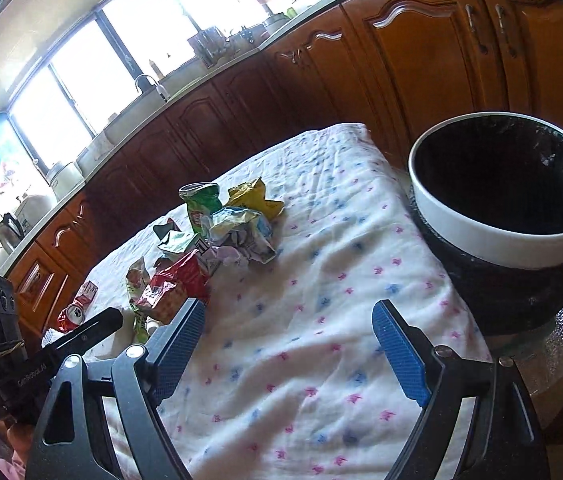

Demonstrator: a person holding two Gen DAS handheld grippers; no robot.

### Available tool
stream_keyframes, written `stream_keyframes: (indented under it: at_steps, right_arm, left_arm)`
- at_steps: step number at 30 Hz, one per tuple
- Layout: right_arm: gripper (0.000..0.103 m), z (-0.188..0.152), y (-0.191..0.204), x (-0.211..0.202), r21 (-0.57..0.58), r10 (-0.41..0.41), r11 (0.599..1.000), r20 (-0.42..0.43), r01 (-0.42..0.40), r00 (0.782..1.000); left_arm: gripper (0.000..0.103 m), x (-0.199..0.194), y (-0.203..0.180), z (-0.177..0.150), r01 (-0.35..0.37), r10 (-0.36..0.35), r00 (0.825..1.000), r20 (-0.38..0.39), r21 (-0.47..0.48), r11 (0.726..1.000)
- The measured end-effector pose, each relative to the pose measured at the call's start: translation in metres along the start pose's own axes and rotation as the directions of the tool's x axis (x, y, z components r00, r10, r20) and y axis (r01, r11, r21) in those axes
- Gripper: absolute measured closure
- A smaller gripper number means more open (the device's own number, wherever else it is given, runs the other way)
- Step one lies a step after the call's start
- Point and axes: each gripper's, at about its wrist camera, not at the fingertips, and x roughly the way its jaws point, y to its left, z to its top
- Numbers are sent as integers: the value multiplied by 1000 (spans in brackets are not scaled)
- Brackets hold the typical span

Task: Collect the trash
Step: 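Move both open tools back over the table trash, then grasp the red snack packet with the left tool while the right tool grasps a blue-white wrapper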

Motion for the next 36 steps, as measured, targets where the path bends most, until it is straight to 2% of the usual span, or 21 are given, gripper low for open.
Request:
stream_keyframes:
  at_steps: [11,14,20,21,23,26,27,28,29,33,36]
  right_arm:
    - [16,20,13,36,-12,42,999,-42,-42,998]
    - [16,30,13,48,-11,52,999,-48,-53,997]
    - [20,49,15,83,25,109,994,-90,-107,990]
    - [24,53,17,88,25,118,993,-96,-116,988]
    - [29,56,19,101,28,132,991,-114,-129,985]
    - [46,57,20,118,44,143,989,-141,-138,980]
    - [57,57,20,122,46,142,990,-150,-137,978]
    - [75,56,21,125,44,143,990,-156,-138,977]
    - [80,56,21,125,39,148,989,-157,-144,976]
    - [86,53,28,112,-2,137,990,-126,-138,983]
    - [87,52,29,97,-20,128,991,-101,-131,987]
  left_arm:
    - [44,30,21,23,80,-86,994,-64,-86,993]
    - [44,40,24,31,71,-76,995,-59,-82,994]
    - [48,65,19,33,74,-80,991,-107,-57,996]
    - [50,69,18,33,73,-79,990,-115,-52,996]
    - [65,76,16,31,92,-98,986,-132,-50,995]
    - [79,81,14,31,94,-97,986,-133,-28,995]
    - [82,81,12,31,92,-94,987,-129,-18,996]
    - [85,82,12,32,95,-96,987,-131,-12,995]
    - [86,81,12,32,97,-97,987,-129,-9,995]
    - [92,75,11,29,106,-106,987,-119,-4,994]
    - [95,63,9,29,115,-114,988,-102,8,993]
